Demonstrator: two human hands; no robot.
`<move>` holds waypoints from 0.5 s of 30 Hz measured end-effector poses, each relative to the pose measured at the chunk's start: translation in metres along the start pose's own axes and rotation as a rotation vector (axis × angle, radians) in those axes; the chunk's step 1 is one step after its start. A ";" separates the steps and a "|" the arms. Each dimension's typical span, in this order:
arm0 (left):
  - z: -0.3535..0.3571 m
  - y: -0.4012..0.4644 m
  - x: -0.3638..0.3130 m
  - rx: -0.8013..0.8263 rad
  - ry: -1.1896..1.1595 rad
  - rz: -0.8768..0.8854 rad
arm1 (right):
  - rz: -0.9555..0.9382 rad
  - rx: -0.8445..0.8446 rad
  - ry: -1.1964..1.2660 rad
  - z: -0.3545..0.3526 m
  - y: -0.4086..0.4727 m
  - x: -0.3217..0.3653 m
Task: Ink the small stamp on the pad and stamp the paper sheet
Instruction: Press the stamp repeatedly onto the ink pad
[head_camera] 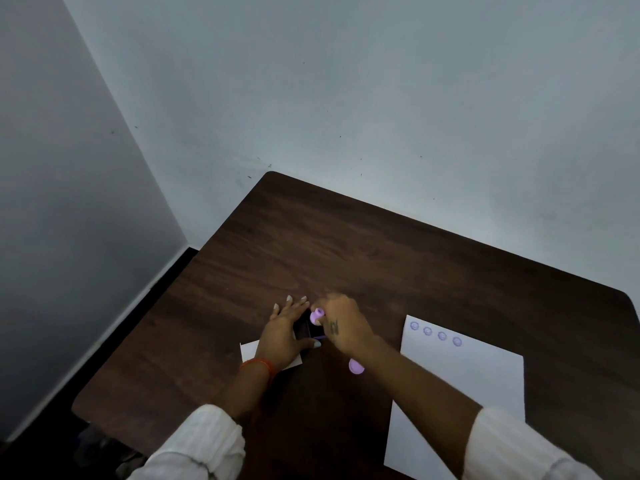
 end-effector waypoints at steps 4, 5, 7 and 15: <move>0.001 0.000 0.001 -0.007 0.012 0.002 | -0.070 -0.046 -0.059 0.018 -0.011 0.002; 0.001 0.000 0.001 -0.005 0.013 0.001 | -0.087 -0.044 -0.083 0.016 -0.010 0.002; 0.001 0.001 0.002 -0.011 0.008 0.006 | -0.101 -0.003 -0.118 0.014 -0.005 0.001; 0.002 0.002 0.006 -0.033 0.002 0.029 | -0.074 -0.013 -0.095 0.012 -0.005 0.003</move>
Point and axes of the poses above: each hand's wrist, its own y-axis towards the middle knuckle, its own z-axis out of the palm, x = y × z, the point moved 4 cm from there along y, towards the middle knuckle, and after that the axes turned 10 degrees about x, right-handed, at the moved point
